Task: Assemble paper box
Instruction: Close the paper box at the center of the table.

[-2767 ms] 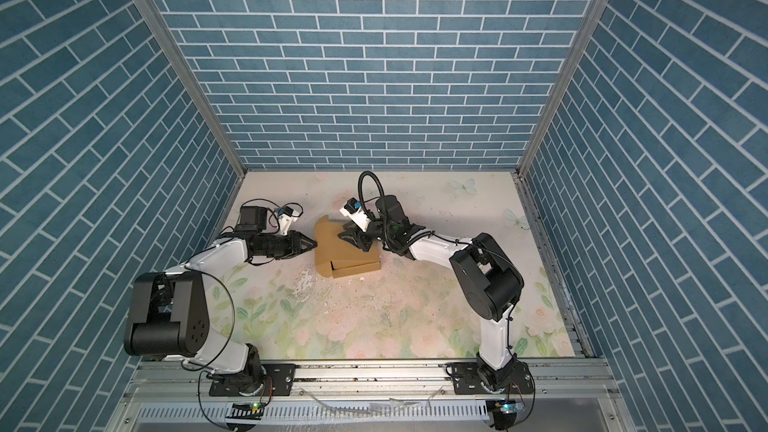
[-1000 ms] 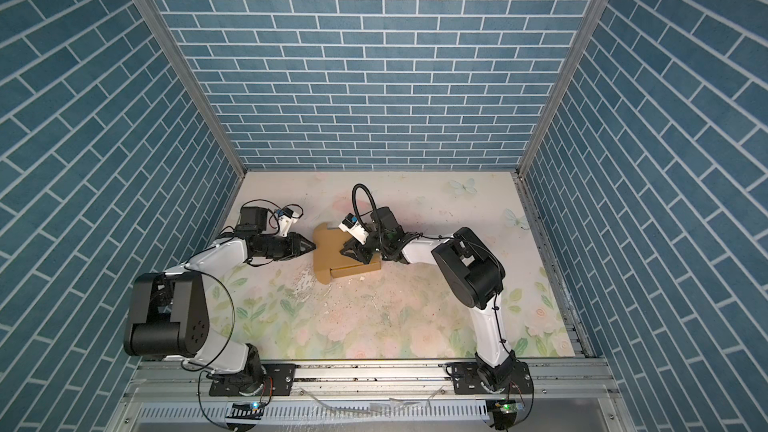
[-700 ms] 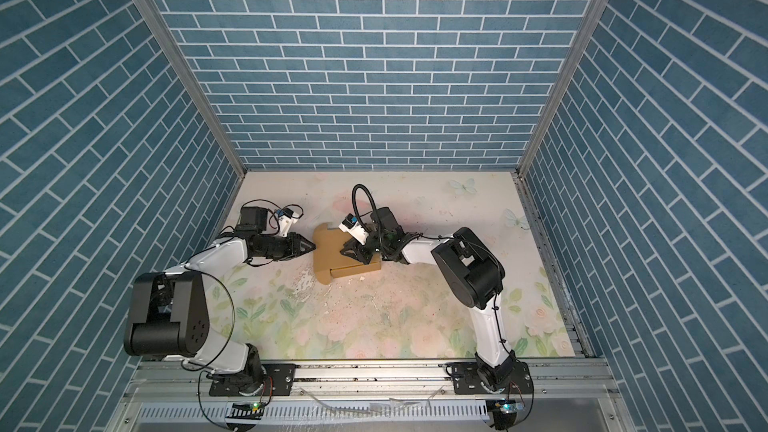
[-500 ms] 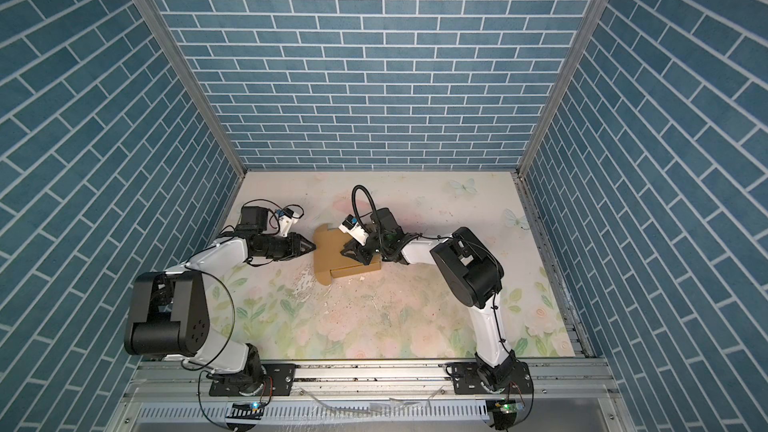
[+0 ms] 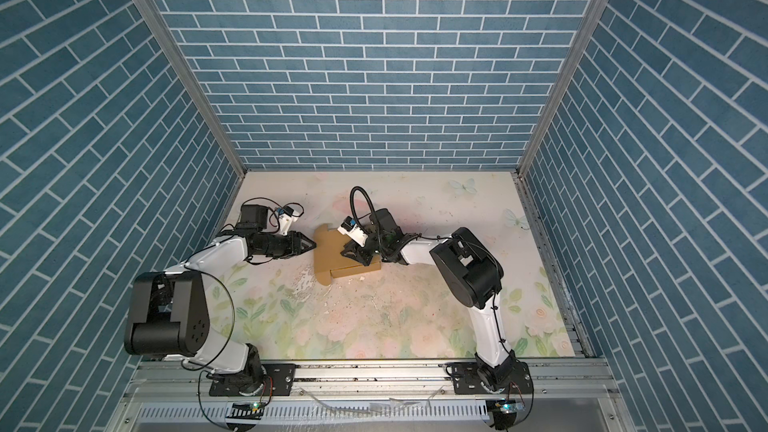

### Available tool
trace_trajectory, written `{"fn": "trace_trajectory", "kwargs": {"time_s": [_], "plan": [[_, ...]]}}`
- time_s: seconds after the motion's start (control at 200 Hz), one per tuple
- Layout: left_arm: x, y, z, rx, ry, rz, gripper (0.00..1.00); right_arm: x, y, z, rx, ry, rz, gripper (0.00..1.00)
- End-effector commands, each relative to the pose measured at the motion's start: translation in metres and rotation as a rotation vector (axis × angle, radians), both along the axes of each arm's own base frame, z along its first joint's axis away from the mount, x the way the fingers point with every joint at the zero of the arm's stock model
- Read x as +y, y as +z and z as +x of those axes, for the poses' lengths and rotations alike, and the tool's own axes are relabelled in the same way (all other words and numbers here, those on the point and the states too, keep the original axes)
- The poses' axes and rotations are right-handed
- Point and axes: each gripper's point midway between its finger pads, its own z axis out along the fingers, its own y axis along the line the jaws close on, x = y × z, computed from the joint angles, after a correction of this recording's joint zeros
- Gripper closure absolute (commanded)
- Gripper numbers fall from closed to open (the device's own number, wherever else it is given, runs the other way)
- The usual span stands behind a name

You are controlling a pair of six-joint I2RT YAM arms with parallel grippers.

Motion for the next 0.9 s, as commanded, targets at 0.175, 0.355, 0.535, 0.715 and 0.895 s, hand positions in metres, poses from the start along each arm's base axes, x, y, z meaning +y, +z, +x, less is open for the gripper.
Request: {"fn": "trace_trajectory", "kwargs": {"time_s": [0.175, 0.355, 0.535, 0.715, 0.895], "plan": [[0.002, 0.003, 0.0, -0.006, -0.003, 0.03, 0.54, -0.022, -0.057, -0.013, 0.089, -0.008, -0.185, 0.72], [0.003, -0.01, -0.003, 0.017, 0.005, 0.047, 0.52, -0.012, -0.032, -0.003, 0.076, -0.035, -0.099, 0.72], [0.003, -0.013, -0.003, 0.02, 0.003, 0.052, 0.52, 0.005, 0.018, 0.009, 0.03, -0.031, -0.006, 0.71], [0.001, -0.009, -0.004, 0.026, -0.008, 0.058, 0.52, 0.018, 0.039, 0.025, 0.031, -0.042, 0.011, 0.71], [0.003, -0.009, -0.005, 0.022, -0.005, 0.07, 0.52, 0.025, 0.017, 0.041, 0.081, -0.084, -0.007, 0.71]]}}
